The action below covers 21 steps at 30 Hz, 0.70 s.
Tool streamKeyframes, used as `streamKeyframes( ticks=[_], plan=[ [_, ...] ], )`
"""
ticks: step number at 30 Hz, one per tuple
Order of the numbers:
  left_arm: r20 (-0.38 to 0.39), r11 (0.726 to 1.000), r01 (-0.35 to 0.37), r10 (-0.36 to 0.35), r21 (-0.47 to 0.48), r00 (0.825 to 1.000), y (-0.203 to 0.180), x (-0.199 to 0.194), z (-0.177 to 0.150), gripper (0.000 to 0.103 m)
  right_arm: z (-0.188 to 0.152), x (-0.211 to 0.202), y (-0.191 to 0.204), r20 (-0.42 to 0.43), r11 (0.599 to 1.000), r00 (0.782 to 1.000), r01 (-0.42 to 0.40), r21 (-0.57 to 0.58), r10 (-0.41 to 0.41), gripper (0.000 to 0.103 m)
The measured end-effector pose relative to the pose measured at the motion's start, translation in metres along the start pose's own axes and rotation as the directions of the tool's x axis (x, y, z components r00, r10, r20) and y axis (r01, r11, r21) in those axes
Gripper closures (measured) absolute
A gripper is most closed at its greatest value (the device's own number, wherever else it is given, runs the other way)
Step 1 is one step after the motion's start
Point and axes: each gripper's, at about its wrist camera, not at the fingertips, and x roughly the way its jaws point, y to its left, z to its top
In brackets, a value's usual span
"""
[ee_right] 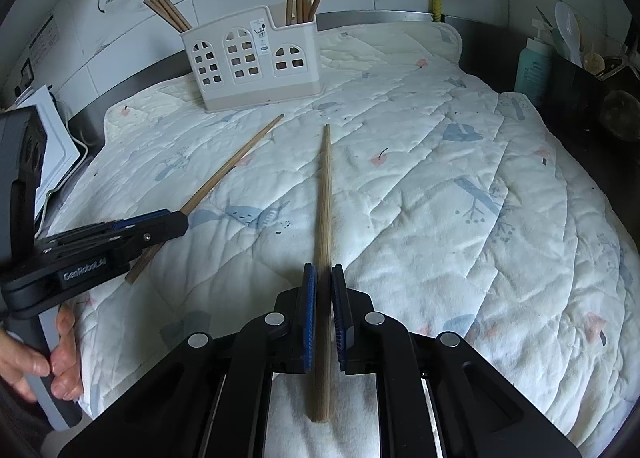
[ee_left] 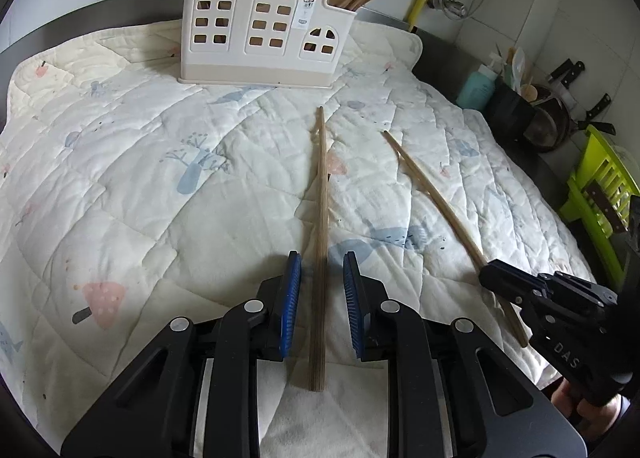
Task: Organize utensils
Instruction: 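Lower the left tool onto the last chopstick and close it, then lift both held chopsticks and carry them over the white holder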
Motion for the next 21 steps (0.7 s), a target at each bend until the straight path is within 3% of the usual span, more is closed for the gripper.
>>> streamKeyframes(
  ticks=[2, 7, 10, 16, 21],
  plan=[
    [-0.002, 1.0, -0.004, 0.004, 0.003, 1.0, -0.001, 0.0, 0.001, 0.082, -0.002, 0.0, 0.0, -0.002, 1.0, 1.0, -0.002, -0.003, 0.002, 0.094],
    [0.002, 0.997, -0.071, 0.071, 0.028, 0.997, -0.007, 0.002, 0.001, 0.095, -0.003, 0.0, 0.0, 0.004, 1.0, 1.0, -0.003, -0.006, 0.003, 0.094],
    [-0.001, 0.994, -0.093, 0.093, 0.051, 0.996, -0.011, 0.002, 0.001, 0.095, -0.004, 0.0, 0.0, 0.004, 1.0, 1.0, -0.004, -0.007, 0.004, 0.095],
    [-0.015, 0.997, -0.071, 0.072, 0.031, 0.997, -0.006, 0.002, 0.003, 0.095, -0.004, 0.0, -0.001, 0.011, 1.0, 1.0, -0.01, -0.005, 0.01, 0.095],
    [0.03, 0.998, -0.056, 0.055, 0.015, 0.998, -0.006, -0.006, 0.002, 0.097, -0.001, -0.009, -0.003, 0.037, 1.0, 0.999, -0.015, -0.003, 0.015, 0.096]
  ],
)
